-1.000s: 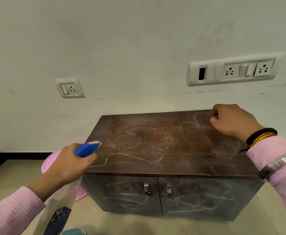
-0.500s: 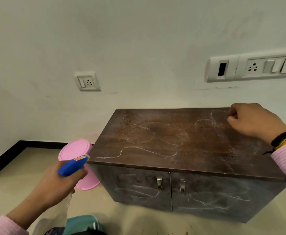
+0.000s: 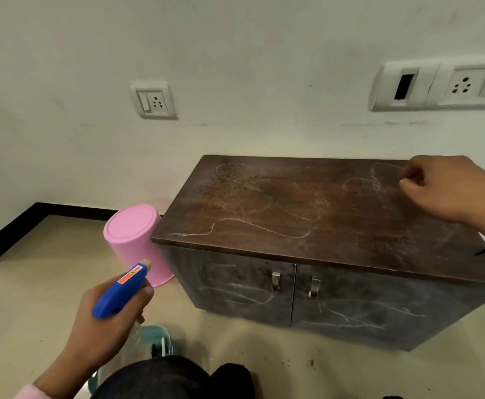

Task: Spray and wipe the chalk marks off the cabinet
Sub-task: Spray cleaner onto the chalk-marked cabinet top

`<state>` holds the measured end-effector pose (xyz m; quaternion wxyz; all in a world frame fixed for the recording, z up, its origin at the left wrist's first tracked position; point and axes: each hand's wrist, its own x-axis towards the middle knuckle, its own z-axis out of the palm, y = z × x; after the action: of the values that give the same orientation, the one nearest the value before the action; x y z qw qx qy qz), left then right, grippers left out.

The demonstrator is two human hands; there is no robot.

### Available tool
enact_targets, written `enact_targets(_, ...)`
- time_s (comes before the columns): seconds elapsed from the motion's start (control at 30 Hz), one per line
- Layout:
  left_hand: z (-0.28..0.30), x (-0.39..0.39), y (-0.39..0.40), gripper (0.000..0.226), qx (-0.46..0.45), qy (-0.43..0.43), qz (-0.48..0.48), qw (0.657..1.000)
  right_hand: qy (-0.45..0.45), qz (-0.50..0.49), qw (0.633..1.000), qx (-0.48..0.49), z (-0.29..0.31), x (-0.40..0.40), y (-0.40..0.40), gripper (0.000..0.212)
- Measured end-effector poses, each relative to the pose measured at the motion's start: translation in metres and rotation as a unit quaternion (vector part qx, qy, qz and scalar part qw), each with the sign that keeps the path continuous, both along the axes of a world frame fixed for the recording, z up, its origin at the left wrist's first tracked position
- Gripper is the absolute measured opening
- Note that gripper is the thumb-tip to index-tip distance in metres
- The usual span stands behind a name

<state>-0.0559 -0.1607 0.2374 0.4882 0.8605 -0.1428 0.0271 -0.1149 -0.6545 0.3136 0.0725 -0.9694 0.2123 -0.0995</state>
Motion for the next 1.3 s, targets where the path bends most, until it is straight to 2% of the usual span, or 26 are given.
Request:
enact_targets(0.1,0.000,0.003,0.000,0.014,-0.010,0.002,-0.005,1.000,0.003,0.000,1.000,0.005,-0.001,-0.005,0.001,0.028)
enact_targets(0.23,0.003,0.008,-0.004,0.047,-0.019,-0.001,-0.014,1.000,-0.004,-0.002,1.000,0.007,0.000,-0.010,0.002,0.028)
enact_targets(0.3,0.006,0.010,-0.007,0.051,-0.022,-0.016,-0.011,1.000,-0.006,0.002,1.000,0.006,0.000,-0.010,0.003,0.028)
enact_targets(0.43,0.008,0.009,-0.010,0.025,-0.017,-0.033,-0.001,0.999,-0.013,0.009,1.000,0.005,0.003,-0.012,0.004,0.030)
enact_targets(0.57,0.014,0.002,-0.007,0.017,-0.007,-0.038,0.005,0.999,-0.032,0.004,0.999,0.010,0.008,-0.015,0.010,0.029)
enact_targets(0.9,0.042,-0.013,0.000,0.017,0.004,-0.063,0.054,0.997,-0.066,0.017,0.997,0.019,0.023,-0.033,0.046,0.025)
enact_targets(1.3,0.069,-0.045,0.012,0.019,0.004,-0.066,0.078,0.995,-0.060,0.045,0.997,0.003,0.034,-0.074,0.081,0.032)
